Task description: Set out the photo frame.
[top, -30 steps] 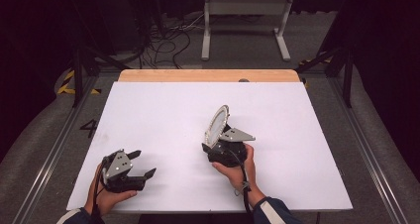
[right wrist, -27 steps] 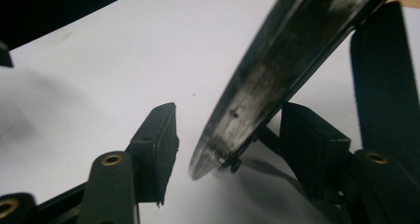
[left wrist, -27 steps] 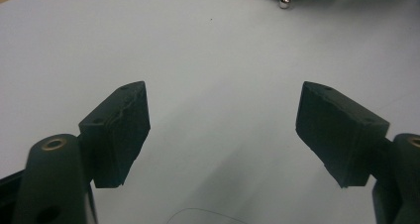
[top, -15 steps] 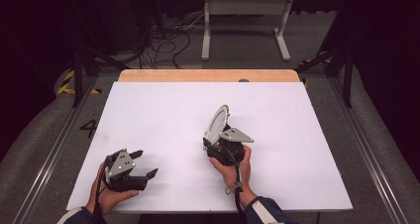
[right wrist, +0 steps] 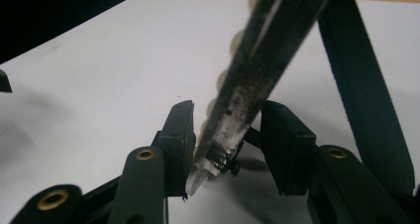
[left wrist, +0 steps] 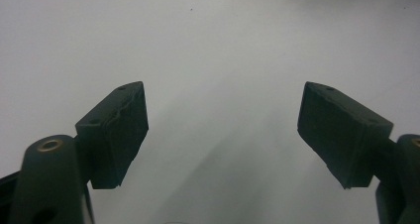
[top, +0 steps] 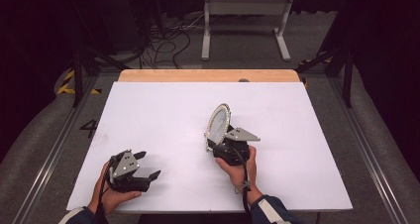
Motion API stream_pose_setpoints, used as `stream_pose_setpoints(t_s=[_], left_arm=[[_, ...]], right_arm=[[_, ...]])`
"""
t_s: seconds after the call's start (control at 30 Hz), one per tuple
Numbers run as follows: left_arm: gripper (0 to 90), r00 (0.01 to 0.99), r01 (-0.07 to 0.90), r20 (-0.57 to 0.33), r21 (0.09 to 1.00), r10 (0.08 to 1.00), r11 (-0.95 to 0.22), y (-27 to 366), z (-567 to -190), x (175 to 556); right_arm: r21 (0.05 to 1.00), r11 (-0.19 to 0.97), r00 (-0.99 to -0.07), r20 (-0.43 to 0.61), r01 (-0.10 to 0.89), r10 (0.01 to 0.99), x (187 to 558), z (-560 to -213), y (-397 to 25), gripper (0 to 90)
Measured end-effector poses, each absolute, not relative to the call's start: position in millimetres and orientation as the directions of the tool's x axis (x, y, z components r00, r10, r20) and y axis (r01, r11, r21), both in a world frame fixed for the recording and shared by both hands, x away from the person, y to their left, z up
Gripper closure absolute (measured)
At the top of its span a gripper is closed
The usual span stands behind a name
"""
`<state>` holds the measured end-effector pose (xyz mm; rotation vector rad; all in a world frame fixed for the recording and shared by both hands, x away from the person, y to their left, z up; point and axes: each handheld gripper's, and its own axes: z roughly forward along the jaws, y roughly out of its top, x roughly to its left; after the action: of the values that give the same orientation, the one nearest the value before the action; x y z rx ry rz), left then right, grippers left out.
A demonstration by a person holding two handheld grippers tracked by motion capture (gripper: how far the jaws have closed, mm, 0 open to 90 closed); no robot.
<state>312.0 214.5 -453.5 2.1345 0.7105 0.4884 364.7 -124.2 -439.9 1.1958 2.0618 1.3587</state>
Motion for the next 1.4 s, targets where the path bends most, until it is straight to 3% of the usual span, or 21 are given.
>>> stream_pose_setpoints(t_s=[0.17, 0.9, 1.4], left_arm=[[19.9, 0.768, 0.322, 0.1, 0.793, 0.632, -0.517, 214, -454, 312], [17.7, 0.771, 0.343, 0.082, 0.782, 0.632, -0.52, 212, -457, 315], [16.6, 0.8, 0.33, 0.049, 0.796, 0.598, -0.507, 183, -449, 350]], right_arm=[[0.893, 0.179, -0.558, 0.093, 0.413, 0.825, 365, -443, -122, 59.9], [0.864, 0.147, -0.588, 0.193, 0.481, 0.786, 369, -442, -142, 75.6], [0.825, 0.184, -0.643, 0.256, 0.534, 0.722, 375, -437, -158, 78.3]])
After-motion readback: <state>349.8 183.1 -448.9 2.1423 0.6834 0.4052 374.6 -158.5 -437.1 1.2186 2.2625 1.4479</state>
